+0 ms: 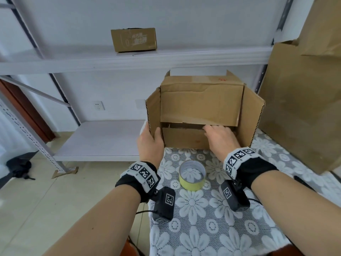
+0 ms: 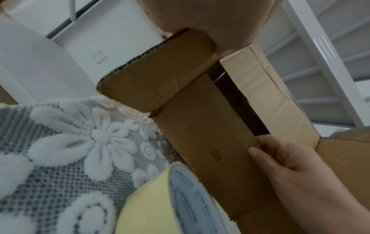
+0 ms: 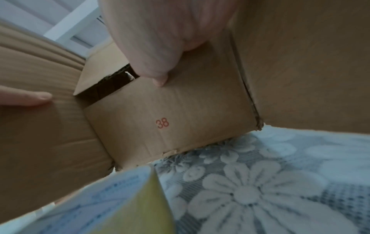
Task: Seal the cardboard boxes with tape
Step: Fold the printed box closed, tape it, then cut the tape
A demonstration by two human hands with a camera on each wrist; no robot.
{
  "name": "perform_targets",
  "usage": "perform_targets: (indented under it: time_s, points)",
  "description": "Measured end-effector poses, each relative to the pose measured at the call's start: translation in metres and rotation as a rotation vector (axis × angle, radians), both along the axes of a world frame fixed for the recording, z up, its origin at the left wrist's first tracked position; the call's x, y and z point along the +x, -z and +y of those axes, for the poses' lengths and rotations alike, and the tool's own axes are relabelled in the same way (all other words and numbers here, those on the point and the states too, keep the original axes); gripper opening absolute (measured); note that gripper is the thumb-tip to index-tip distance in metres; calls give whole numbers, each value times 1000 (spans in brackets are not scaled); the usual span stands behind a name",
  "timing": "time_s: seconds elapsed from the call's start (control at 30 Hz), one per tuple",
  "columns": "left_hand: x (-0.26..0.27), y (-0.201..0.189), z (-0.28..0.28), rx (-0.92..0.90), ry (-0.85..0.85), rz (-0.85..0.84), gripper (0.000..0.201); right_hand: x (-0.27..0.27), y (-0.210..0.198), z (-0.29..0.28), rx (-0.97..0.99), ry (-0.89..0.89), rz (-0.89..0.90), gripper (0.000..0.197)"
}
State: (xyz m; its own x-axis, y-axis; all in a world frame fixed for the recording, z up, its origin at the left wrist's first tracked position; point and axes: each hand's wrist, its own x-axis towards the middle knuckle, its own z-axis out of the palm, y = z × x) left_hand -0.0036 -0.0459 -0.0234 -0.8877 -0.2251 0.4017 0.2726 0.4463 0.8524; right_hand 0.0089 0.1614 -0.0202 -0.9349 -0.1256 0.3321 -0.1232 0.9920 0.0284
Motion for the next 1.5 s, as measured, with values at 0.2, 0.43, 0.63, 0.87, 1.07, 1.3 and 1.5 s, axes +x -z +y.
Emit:
perform_targets:
  time_s: [0.2,0.43,0.63,0.87,1.07,1.3,1.5]
  points:
    - [6,9,3,8,13,-36,35,13,2,-4,92,2,6,35]
    - [1,7,4,-3,9,-32,36,27,15,3,274,-199,323,42]
    - [2,10,4,-13,22,-36,31,33,14,0,218,-235,315,49]
    - [3,13,0,-16,17,-39,33,29,22,-15,79,-98,4,64]
    - [6,17,-3,-39,28,-59,25,27,10,-30,-455,85,-273,67]
    - [10,12,1,-58,138,44,42,-2,-4,-43,-1343,322,-173,56]
    - [8,12,-7,-190,146,182,62,-18,2,-41,-1551,391,-130,39]
